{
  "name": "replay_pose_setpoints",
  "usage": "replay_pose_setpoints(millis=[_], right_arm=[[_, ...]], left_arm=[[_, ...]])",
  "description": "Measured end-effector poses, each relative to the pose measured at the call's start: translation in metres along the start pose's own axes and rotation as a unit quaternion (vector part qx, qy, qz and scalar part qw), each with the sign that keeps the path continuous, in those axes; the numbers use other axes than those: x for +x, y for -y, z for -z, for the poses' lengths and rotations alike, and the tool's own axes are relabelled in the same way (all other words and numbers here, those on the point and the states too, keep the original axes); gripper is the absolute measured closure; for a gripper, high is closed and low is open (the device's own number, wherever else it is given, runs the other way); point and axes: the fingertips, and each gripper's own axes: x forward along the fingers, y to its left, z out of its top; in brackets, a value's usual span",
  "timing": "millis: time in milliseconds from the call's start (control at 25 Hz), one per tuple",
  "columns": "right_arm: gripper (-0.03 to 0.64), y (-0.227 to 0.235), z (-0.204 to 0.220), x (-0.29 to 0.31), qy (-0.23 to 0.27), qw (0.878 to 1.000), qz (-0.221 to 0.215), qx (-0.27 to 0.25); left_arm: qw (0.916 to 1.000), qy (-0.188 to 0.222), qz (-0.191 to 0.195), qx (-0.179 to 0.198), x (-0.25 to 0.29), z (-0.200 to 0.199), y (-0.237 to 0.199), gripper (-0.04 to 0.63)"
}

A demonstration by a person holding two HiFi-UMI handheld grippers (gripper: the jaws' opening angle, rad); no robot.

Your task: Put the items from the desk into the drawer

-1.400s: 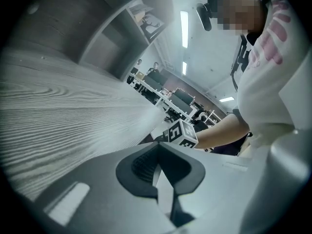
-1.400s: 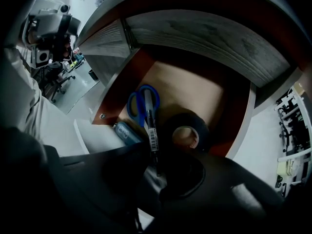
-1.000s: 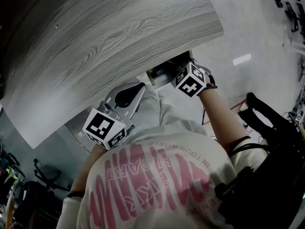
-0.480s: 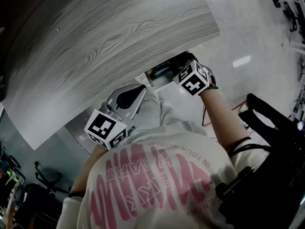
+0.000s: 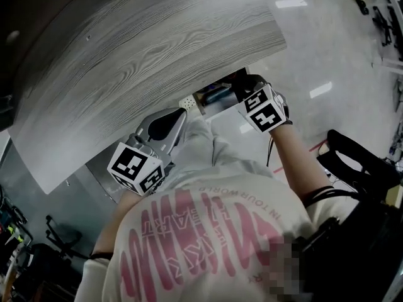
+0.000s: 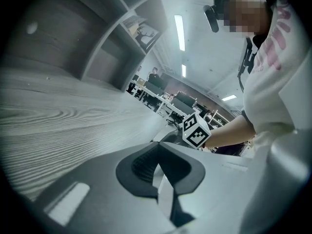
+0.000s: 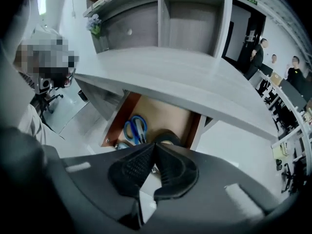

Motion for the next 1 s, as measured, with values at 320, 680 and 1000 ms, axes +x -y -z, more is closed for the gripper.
replay_pose_setpoints(millis=[320,680,1000], right_arm=[[0.611,0.014,-0.049,-0.072,0.117,0.99,0.013,0.076],[0.611,0.013,-0.105,-0.177,0.266,0.959,0.03,0.087],[0.611,-0.001,-0.136,-0.285,0.402,0.909,0.016,0.11]], left_arm=[[0.9984,0.034,-0.016,0.043,-0.012,-0.034,0.013,0.575],[0.9909,0.095,-0.026,0.091,-0.033,-0.103,0.049,0.575],[0.9799,0.149,-0.032,0.129,-0.072,-0.153,0.095,0.575]])
